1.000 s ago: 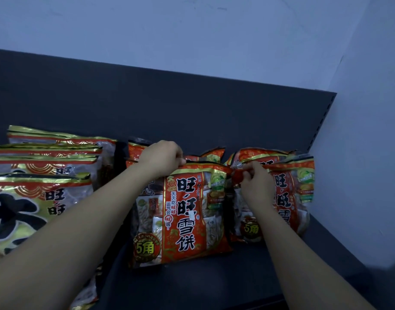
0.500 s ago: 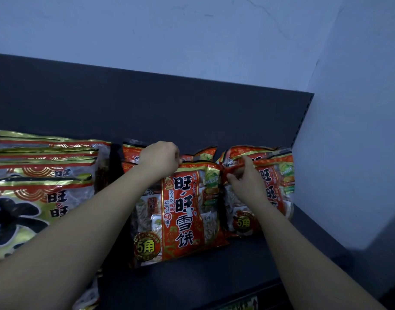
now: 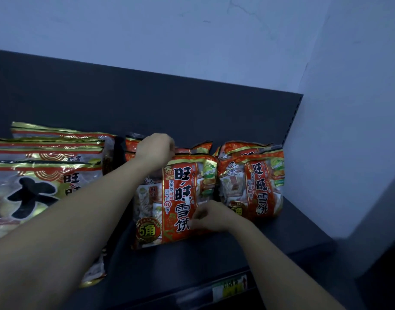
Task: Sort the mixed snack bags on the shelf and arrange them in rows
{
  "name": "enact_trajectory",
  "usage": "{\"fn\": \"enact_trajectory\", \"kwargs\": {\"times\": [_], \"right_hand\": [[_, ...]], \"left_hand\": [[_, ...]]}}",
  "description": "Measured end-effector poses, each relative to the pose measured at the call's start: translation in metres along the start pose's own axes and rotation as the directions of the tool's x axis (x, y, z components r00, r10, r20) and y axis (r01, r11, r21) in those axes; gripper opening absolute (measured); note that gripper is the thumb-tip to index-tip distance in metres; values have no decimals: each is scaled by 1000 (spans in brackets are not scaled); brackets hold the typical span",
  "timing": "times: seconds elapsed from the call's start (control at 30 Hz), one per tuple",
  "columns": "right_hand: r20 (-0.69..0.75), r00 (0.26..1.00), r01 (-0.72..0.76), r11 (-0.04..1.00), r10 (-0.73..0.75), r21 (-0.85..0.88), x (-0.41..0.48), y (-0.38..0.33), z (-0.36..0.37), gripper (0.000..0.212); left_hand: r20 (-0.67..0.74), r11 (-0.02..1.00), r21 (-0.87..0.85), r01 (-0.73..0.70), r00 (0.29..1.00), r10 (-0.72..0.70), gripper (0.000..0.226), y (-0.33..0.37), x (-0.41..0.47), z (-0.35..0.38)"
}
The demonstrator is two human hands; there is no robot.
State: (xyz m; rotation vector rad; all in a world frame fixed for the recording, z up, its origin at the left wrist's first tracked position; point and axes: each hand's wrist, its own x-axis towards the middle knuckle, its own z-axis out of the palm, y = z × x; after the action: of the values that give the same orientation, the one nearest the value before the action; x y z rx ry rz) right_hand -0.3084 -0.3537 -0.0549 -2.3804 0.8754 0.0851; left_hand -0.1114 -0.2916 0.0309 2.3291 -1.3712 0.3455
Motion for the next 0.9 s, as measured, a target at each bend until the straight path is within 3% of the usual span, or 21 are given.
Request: {"fn": "enact_trajectory", "kwargs": {"times": [0.17,0.33,0.53,0.7,0.9], "right_hand": [[-72,997,36,997,-31,73,3,-2,17,36],[-122,991,54,998,-49,35,7,0,24,35],[-108,993,41,999,-37,34,7,3,19,32],[-262,965,-1,998,-14,-56,-3,9,4,24],[-453,889,-28,979,-69,-203,-31,-4,-20,21]], "left_hand": [[-164,992,-48,-113,981,104,11,-7,-16,4],[-208,974,-4,-228,952,223,14,-12,-20,4],[-101,979,64,-195,974,200,21,-9,-22,-1],[-28,963,182,-197,978,206,39,-2,-31,-15],[41,942,276,-191,981,187,40,1,-48,-45]]}}
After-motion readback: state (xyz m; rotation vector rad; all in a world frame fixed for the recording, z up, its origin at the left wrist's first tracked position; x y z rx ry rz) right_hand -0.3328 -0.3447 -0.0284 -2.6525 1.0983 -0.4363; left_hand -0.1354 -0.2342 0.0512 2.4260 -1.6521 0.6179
